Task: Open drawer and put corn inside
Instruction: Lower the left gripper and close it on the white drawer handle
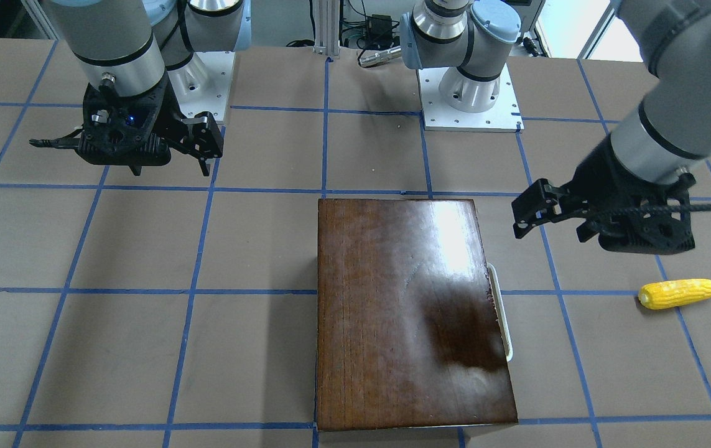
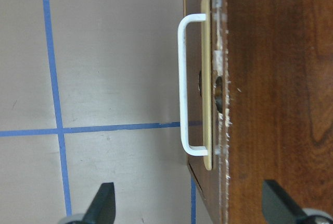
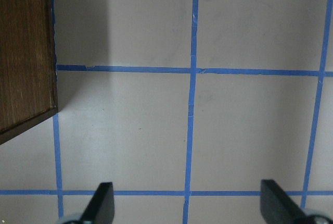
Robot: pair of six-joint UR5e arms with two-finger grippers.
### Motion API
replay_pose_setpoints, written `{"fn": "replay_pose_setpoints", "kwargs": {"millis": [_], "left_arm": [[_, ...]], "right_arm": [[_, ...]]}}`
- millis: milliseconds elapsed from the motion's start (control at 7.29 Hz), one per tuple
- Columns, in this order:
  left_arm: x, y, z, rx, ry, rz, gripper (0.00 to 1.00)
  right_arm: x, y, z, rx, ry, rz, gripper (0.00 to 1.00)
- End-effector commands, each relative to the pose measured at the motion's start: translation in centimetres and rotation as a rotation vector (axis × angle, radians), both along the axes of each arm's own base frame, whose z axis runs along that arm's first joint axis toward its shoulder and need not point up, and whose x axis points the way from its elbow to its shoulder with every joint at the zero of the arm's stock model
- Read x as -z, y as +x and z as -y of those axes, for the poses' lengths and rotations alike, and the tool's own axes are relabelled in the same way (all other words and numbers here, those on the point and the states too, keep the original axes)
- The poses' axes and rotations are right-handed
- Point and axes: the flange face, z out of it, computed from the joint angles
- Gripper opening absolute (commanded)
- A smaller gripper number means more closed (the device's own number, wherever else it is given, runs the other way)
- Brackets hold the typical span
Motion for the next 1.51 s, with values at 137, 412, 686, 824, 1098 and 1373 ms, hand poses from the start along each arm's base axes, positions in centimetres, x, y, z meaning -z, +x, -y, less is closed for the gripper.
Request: {"fn": "replay_pose_setpoints", "kwargs": {"millis": [137, 412, 686, 824, 1098, 1373], "left_arm": [[5.8, 4.0, 2.4, -0.016, 0.031, -0.025, 1.00], [10.3, 3.7, 2.4, 0.040, 0.015, -0.035, 1.00], [10.8, 3.1, 2.6, 0.037, 0.003, -0.090, 1.00], [11.6, 2.8, 2.9, 0.038, 0.005, -0.116, 1.00], [12.1, 2.4, 3.0, 0.042, 0.011, -0.129, 1.00], [13.2, 1.7, 3.0, 0.031, 0.015, -0.198, 1.00]], "right_arm": [[0.0, 0.0, 0.0, 0.000, 0.000, 0.000, 1.00], [0.0, 0.0, 0.0, 0.000, 0.000, 0.000, 1.00], [0.0, 0.0, 0.0, 0.000, 0.000, 0.000, 1.00], [0.0, 0.0, 0.0, 0.000, 0.000, 0.000, 1.00], [0.0, 0.0, 0.0, 0.000, 0.000, 0.000, 1.00], [0.0, 0.0, 0.0, 0.000, 0.000, 0.000, 1.00]]}}
